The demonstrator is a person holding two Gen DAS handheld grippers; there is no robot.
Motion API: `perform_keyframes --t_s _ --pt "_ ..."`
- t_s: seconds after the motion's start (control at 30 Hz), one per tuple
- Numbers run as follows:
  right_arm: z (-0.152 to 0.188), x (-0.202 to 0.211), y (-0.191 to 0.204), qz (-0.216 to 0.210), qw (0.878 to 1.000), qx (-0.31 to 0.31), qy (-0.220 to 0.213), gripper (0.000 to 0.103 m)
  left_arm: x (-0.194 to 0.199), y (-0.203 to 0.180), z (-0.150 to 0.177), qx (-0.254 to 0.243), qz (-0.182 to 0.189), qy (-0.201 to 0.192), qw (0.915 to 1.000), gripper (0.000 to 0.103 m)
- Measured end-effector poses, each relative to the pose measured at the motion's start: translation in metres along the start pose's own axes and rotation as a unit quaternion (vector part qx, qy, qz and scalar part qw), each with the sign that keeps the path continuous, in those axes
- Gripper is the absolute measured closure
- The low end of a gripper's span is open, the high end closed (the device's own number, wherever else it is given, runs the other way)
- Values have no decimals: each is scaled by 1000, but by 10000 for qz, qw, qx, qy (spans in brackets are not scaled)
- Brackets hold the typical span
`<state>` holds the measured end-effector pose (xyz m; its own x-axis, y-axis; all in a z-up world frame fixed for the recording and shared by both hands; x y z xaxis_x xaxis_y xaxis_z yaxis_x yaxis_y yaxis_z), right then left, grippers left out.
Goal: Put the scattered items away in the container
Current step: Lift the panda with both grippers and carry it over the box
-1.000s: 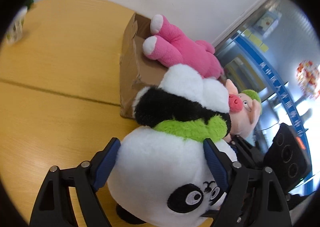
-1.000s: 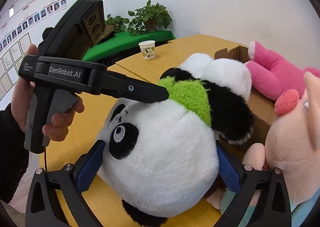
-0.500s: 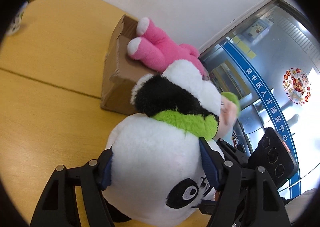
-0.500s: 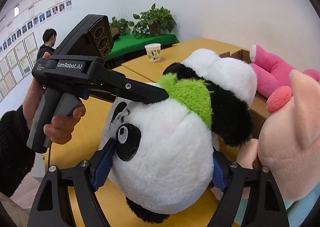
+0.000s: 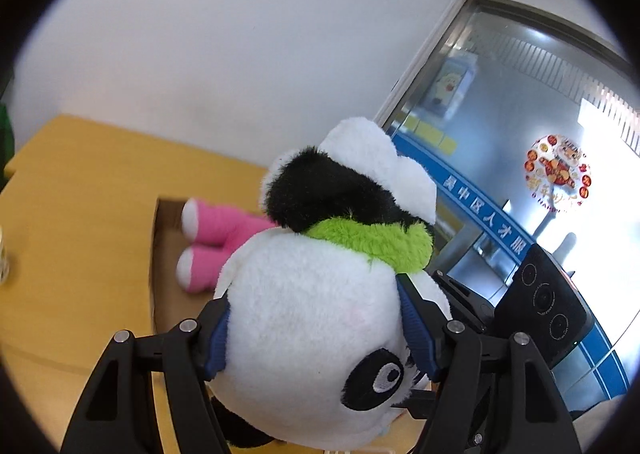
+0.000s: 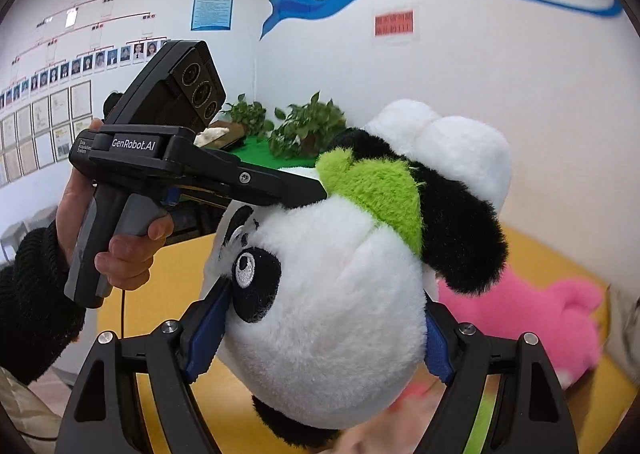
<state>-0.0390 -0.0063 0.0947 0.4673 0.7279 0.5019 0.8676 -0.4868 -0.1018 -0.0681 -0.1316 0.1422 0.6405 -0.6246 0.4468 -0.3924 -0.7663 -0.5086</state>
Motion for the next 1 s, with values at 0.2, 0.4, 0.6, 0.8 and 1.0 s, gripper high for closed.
perform_keyframes --t_s 0.2,0.4,0.6,0.8,1.0 --pt "-57 10 -55 211 9991 372 -85 17 -27 -6 -68 -190 41 -249 9995 33" --pt "-63 -18 -113 50 9998 150 -121 17 -80 27 -91 8 -106 -7 9999 33" --pt "-35 -65 -149 -182 9994 -276 117 17 -121 72 -77 362 -163 282 9988 33" --pt "-10 -94 -158 -550 9958 -581 445 17 -141 98 -44 615 -411 581 9956 33" --pt "44 -141 -137 -1071 9812 -818 1384 17 -155 132 22 1150 -863 1131 9831 33"
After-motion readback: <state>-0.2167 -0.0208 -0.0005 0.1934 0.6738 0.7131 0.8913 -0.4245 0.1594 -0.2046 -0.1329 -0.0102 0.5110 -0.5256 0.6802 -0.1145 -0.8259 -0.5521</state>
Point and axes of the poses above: each gripper's, at about its wrist camera, not at the fingertips, and x roughly against the way its jaws point, y to its left, z to its underside, the point moved 4 cm from there along -x, roughly the way its jaws point, and after that the axes turned 6 degrees about y, right-handed, at the moved point
